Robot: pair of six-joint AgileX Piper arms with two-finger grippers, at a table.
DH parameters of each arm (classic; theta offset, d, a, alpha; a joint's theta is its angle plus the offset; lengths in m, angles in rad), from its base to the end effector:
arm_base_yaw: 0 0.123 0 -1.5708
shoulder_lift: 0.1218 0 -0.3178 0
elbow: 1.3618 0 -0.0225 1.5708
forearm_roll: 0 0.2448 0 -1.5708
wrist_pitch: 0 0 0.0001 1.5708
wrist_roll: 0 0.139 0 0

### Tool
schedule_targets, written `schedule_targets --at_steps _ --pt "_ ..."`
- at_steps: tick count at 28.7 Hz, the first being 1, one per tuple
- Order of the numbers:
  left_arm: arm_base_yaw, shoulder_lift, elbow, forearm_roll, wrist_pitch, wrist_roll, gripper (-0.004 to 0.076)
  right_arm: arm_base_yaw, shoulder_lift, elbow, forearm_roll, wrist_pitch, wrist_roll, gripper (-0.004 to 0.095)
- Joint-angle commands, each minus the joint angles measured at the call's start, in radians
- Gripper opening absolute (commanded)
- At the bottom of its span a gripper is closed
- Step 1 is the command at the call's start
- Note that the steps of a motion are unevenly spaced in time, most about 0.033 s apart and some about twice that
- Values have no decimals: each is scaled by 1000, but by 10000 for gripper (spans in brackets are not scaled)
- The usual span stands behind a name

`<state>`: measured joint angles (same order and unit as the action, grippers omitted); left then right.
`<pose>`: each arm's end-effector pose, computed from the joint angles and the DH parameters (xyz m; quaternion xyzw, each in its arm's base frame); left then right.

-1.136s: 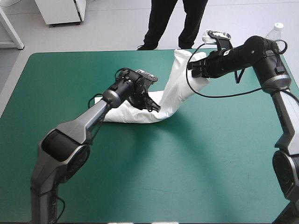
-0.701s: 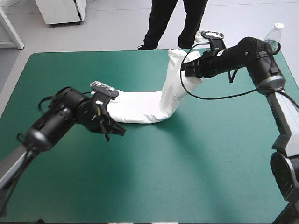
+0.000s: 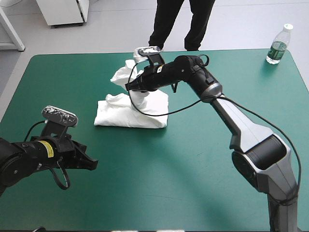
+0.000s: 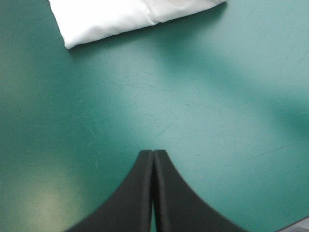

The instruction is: Fold the cloth

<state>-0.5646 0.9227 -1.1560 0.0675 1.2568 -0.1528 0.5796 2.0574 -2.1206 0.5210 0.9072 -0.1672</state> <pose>0.1297 -0.0716 0.3845 0.1940 0.9295 -0.0779 0.3038 0.4045 0.3299 0.3616 -0.2628 0.8500 0.3222 0.3234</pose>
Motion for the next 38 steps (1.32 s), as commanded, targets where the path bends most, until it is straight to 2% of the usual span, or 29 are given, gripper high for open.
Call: schedule_targets --at_steps 1,8,10,13,17,19,22,25,32,38 --pt "0 -8 -19 -48 29 -9 -22 36 20 -110 32 -57 9 -7" --pt "0 -8 -19 -112 29 1 -22 95 166 -189 61 -91 29 -4" --pt "0 -8 -19 -120 29 1 -22 102 190 -203 78 -95 26 23" --pt "0 -8 -19 -133 29 1 -22 109 206 -224 121 -94 -1 131" --pt "0 -8 -19 -132 29 5 -22 110 205 -226 164 -74 -8 405" --pt "0 -8 -19 -132 29 5 -22 110 205 -244 170 -35 -3 498" --pt "0 -8 -19 -132 29 5 -22 105 205 -294 143 18 38 490" --pt "0 -8 -19 -134 29 5 -22 103 204 -359 60 70 93 482" --pt "0 -8 -19 -134 29 5 -22 55 202 -503 -88 342 167 483" --pt "0 -8 -19 -138 29 3 -22 -12 170 -503 -100 342 224 482"
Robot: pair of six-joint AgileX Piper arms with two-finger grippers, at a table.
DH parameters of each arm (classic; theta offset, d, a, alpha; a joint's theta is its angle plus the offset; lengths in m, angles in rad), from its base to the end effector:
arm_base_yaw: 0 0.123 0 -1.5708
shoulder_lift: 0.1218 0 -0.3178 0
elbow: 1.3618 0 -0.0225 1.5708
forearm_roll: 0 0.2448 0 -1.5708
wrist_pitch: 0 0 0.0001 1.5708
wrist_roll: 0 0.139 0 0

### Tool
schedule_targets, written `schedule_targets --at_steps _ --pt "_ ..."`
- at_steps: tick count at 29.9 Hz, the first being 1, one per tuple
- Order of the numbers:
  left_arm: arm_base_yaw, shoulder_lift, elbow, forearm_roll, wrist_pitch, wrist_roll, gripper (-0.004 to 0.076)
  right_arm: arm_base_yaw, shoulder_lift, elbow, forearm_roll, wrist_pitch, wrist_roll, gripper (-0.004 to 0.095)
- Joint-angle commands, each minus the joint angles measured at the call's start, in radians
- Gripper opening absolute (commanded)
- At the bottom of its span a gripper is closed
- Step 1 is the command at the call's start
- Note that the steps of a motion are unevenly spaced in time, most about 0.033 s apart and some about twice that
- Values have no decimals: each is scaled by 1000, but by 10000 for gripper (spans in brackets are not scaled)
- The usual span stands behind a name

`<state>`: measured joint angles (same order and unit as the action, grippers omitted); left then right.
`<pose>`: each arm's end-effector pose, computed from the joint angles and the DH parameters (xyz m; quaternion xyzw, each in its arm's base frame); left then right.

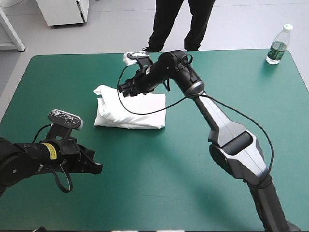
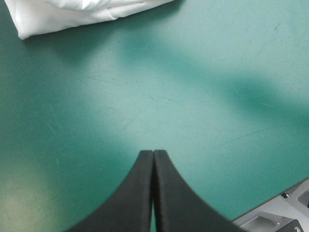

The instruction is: Fold the cloth

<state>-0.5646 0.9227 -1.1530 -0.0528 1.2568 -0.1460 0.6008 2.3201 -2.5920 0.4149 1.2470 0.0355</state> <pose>0.1211 -0.0850 0.3835 0.1975 0.9295 -0.1327 0.2818 0.4221 0.3537 0.3373 -0.2607 0.8845 0.2981 0.2468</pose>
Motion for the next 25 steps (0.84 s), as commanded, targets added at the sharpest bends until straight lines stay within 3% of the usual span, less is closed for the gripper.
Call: schedule_targets --at_steps 1,13,25 --pt "0 -8 -22 -20 29 -4 -22 -49 -96 -28 7 3 24 482" --pt "0 -8 -22 -20 29 -9 -22 -146 -99 214 -26 3 15 483" --pt "0 -8 -22 -16 19 -4 -22 -151 -99 398 -51 3 -23 483"
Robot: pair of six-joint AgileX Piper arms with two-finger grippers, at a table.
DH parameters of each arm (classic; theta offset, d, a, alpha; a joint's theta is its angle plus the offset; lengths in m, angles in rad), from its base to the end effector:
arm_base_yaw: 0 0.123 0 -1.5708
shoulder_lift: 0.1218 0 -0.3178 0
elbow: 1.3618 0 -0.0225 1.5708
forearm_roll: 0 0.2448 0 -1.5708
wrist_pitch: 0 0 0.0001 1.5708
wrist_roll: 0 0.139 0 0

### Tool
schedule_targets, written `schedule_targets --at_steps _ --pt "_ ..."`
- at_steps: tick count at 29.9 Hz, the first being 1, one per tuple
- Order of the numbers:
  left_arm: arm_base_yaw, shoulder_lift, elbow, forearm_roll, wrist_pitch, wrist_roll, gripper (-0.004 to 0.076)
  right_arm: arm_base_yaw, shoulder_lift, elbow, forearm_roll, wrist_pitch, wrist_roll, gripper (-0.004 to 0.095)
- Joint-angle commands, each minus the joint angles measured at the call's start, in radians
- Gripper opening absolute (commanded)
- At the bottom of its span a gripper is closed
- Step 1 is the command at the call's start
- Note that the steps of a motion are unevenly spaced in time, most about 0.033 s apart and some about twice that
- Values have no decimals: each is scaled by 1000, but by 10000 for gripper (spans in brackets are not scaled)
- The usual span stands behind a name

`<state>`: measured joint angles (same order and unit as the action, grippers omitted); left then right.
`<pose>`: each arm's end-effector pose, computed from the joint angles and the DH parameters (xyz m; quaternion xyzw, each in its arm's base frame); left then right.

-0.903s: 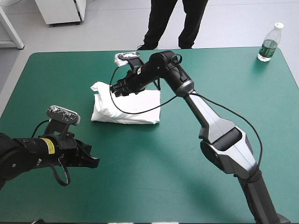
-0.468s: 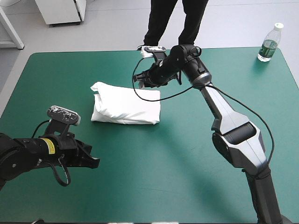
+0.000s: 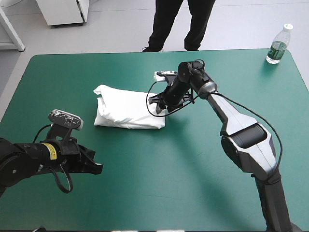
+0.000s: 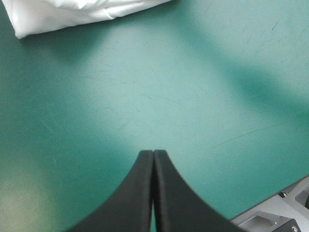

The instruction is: Fold the cloth

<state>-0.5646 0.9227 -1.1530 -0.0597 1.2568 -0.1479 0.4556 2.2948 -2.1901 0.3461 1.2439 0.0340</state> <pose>0.1206 -0.0858 0.3836 0.1966 0.9296 -0.1362 0.2805 0.4522 0.2713 0.2273 -0.1748 0.9579 0.2014 0.1061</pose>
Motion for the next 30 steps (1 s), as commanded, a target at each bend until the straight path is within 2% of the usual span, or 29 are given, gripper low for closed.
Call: schedule_targets --at_steps 1,8,15,20,22,25,30 --pt "0 -8 -22 -6 19 -2 -22 -6 -74 5 21 6 -21 482" --pt "0 -8 -22 -2 18 -2 -22 -6 -67 31 85 3 -34 477" --pt "0 -8 -22 -2 15 -2 -22 -4 -41 31 110 4 -34 314" --pt "0 -8 -22 -2 15 -2 -22 1 -19 31 101 4 -34 290" --pt "0 -8 -22 -2 15 -2 -22 1 -17 31 87 4 -34 211" --pt "0 -8 -22 -2 15 -2 -22 1 -17 31 67 4 -34 -22" --pt "0 -8 -22 0 13 -2 -22 1 -41 31 13 4 -20 -13"
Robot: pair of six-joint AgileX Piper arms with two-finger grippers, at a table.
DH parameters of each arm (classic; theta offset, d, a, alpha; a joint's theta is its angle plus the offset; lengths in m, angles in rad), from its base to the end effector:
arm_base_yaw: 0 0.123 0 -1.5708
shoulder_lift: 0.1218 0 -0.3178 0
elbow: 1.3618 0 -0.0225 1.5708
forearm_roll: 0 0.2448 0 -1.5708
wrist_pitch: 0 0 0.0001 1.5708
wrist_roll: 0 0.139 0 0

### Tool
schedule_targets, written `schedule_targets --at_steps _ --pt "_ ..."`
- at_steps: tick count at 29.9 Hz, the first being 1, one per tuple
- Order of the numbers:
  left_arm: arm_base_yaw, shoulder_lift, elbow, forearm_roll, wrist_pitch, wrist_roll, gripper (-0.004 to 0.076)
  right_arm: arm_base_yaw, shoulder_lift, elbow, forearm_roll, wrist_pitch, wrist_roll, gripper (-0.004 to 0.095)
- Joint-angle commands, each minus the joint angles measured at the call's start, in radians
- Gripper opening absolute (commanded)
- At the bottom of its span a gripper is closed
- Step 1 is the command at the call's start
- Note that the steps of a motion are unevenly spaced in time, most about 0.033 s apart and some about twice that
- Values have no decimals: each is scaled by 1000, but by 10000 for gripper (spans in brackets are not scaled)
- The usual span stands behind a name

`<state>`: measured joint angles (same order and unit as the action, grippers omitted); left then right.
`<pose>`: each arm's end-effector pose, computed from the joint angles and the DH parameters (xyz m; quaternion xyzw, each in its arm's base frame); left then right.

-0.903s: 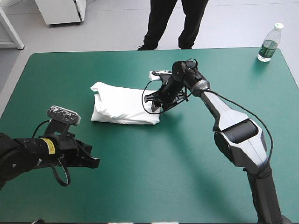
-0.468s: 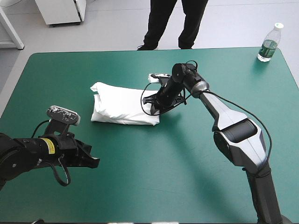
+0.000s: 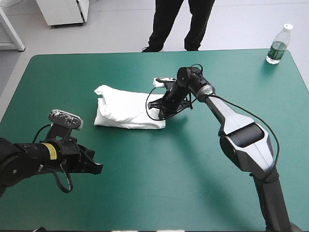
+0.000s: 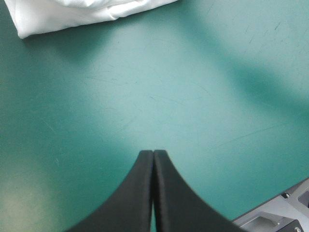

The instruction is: Fold the cloth

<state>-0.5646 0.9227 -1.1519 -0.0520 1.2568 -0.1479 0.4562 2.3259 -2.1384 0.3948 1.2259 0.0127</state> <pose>0.1212 -0.0849 0.3832 0.1966 0.9299 -0.1324 0.2814 0.4489 0.2763 0.1992 -0.1718 0.9589 0.2138 0.0719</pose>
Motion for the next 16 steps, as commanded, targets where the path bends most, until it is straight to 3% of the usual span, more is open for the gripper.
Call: schedule_targets --at_steps 1,16 --pt "0 -8 -24 -8 11 -2 -22 1 -84 -21 -66 22 9 -13" --pt "0 -8 -24 -11 22 -2 -22 -129 -185 40 -395 25 7 -13"
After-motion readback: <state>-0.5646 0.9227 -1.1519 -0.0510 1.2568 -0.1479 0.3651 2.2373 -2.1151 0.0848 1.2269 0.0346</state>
